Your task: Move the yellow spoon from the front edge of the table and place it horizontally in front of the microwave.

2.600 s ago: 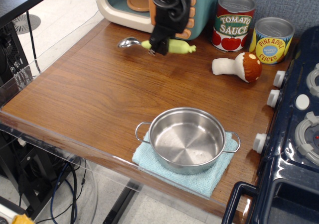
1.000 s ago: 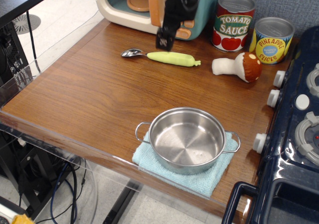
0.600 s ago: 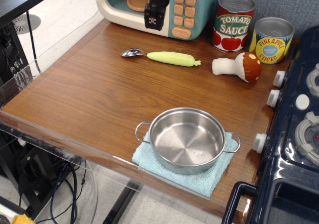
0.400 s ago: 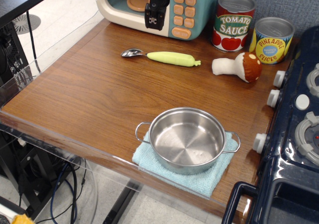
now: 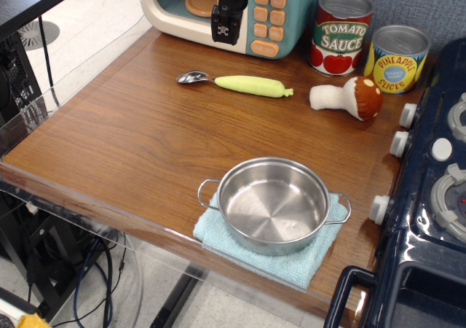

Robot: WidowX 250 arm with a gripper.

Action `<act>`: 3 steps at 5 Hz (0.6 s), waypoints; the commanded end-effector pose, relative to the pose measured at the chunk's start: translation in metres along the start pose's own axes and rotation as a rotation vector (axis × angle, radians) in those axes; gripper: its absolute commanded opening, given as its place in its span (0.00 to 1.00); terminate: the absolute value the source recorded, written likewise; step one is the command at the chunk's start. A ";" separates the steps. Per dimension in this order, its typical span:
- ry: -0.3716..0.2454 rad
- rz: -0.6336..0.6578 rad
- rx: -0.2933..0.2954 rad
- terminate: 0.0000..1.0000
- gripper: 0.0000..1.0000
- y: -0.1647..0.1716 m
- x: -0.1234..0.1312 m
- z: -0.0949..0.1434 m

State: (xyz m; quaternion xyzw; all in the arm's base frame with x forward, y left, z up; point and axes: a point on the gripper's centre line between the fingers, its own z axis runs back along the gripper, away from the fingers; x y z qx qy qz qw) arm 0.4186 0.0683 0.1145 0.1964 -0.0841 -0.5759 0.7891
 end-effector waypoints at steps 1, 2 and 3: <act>-0.009 0.008 0.056 0.00 1.00 -0.022 -0.018 0.029; -0.009 0.008 0.056 0.00 1.00 -0.022 -0.018 0.029; -0.009 0.008 0.056 1.00 1.00 -0.022 -0.018 0.029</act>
